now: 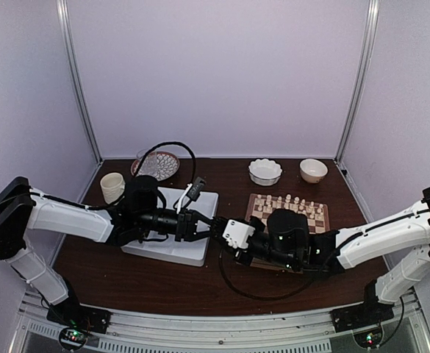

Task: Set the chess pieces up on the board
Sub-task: Pass from the left arm to the right, then pass from the right arm to the left

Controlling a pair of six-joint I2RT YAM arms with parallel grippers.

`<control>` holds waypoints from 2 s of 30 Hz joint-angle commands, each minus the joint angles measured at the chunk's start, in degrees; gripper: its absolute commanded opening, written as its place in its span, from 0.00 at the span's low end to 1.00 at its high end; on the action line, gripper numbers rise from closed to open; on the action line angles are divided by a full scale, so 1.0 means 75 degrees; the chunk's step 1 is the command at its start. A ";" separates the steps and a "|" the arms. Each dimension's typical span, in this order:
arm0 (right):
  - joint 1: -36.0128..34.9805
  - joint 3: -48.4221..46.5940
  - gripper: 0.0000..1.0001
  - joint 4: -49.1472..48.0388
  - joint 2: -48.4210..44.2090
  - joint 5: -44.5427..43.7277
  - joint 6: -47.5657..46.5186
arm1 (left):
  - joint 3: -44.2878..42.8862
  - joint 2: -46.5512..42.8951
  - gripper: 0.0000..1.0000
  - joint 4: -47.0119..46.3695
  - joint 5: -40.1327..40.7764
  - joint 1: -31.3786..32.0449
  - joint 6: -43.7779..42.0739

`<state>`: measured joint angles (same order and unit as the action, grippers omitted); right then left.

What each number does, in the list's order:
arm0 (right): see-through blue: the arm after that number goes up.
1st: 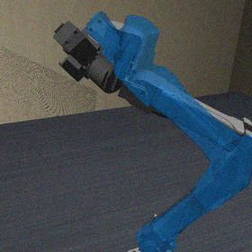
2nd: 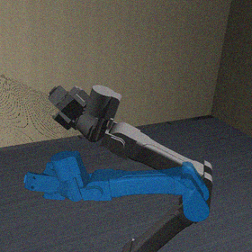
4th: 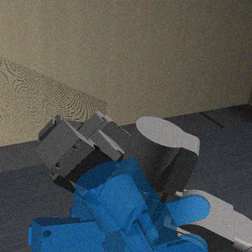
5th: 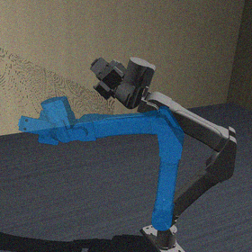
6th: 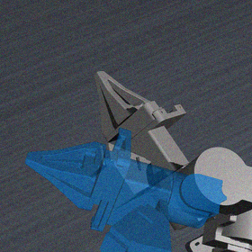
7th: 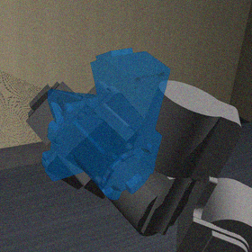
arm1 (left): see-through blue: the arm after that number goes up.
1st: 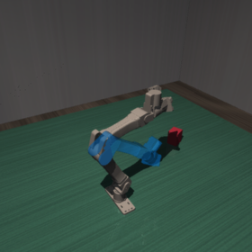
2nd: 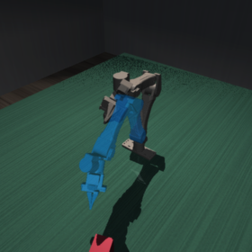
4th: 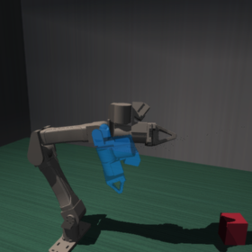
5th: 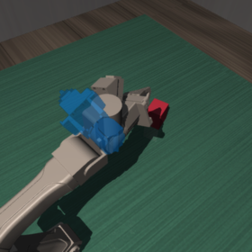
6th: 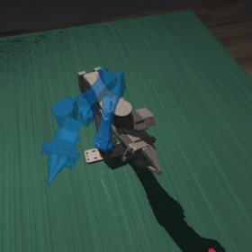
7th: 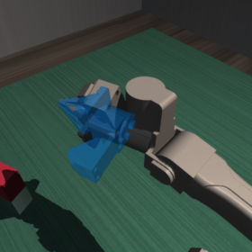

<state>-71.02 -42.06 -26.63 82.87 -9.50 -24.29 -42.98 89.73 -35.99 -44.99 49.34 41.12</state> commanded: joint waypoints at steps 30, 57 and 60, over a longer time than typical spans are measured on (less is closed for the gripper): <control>0.1498 -0.1307 0.21 0.1873 -0.0380 0.4203 0.5300 | 0.3793 -0.3407 0.67 -0.3231 0.3476 0.0053 -0.6321; 0.1642 -0.1944 0.18 -0.1071 0.2105 0.6944 0.9566 | 0.3682 -0.2667 0.47 -0.3011 0.2761 0.0465 -0.8166; 0.1580 -0.1988 0.18 -0.1208 0.2218 0.6973 0.9661 | 0.3651 -0.2579 0.46 -0.3041 0.2953 0.0578 -0.8281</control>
<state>-58.54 -55.27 -31.16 98.02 41.21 45.69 -14.02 69.41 -58.19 -23.68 52.56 -19.05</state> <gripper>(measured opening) 0.323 0.465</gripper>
